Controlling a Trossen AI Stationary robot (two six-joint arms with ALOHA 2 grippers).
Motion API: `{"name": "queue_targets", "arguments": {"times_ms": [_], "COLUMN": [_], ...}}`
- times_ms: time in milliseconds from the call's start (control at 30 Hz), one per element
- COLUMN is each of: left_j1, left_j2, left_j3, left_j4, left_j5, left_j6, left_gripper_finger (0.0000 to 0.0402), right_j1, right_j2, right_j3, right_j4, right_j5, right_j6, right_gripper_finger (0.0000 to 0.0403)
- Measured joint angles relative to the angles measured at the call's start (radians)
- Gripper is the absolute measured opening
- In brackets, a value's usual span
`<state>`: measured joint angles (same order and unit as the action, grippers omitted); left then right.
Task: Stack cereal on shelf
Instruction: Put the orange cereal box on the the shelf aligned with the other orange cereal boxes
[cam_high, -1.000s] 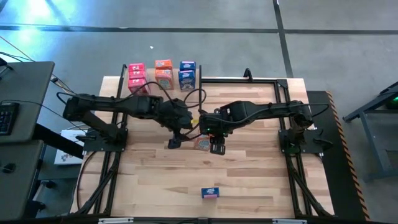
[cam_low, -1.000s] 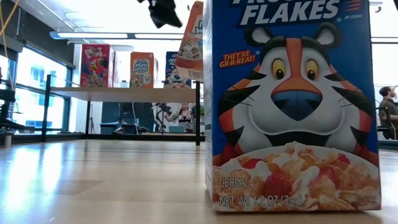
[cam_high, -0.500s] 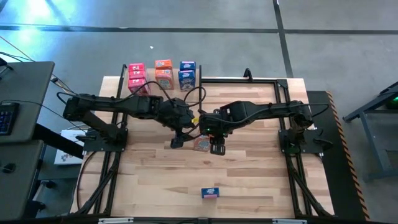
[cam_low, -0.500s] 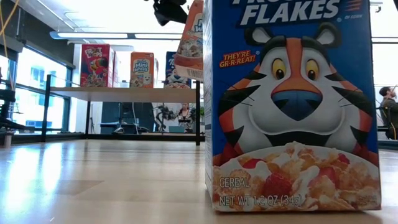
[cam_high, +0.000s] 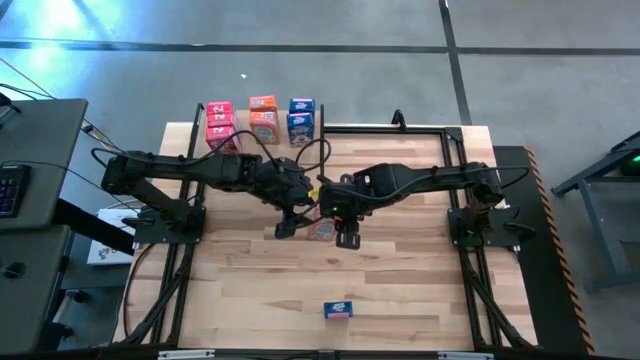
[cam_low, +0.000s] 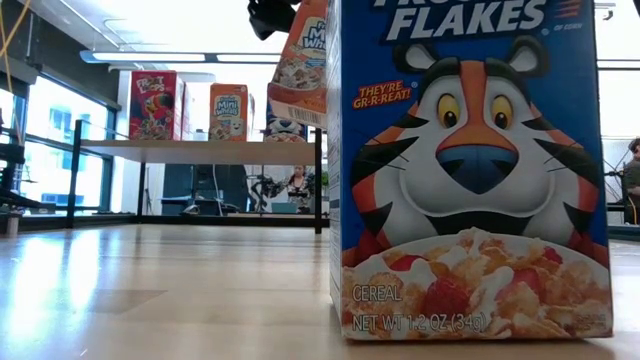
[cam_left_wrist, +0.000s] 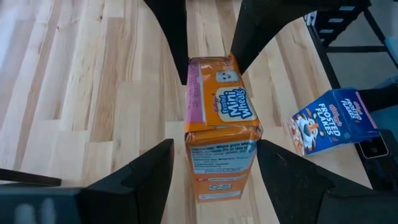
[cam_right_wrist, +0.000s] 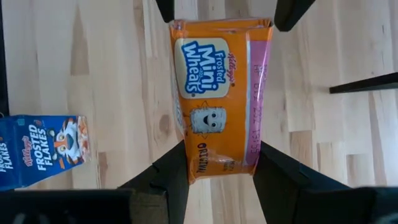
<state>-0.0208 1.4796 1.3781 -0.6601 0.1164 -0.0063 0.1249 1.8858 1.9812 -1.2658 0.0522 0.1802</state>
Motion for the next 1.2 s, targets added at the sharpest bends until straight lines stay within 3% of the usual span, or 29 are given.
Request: {"name": "queue_targets", "arguments": {"times_ms": [333, 967, 1200], "left_j1": [0.001, 0.0, 0.0], "left_j2": [0.0, 0.0, 0.0], "left_j3": [0.0, 0.0, 0.0], "left_j4": [0.017, 0.017, 0.016], "left_j5": [-0.005, 0.004, 0.004], "left_j6": [-0.035, -0.019, -0.018], "left_gripper_finger": [0.0223, 0.0223, 0.0198], "right_j1": [0.0, 0.0, 0.0], "right_j2": [0.0, 0.0, 0.0], "right_j3": [0.0, 0.0, 0.0], "right_j4": [0.031, 0.081, 0.077], "right_j5": [0.05, -0.001, 0.0], "right_j6": [0.089, 0.082, 0.082], "right_gripper_finger": [0.0142, 0.0142, 0.0142]}}
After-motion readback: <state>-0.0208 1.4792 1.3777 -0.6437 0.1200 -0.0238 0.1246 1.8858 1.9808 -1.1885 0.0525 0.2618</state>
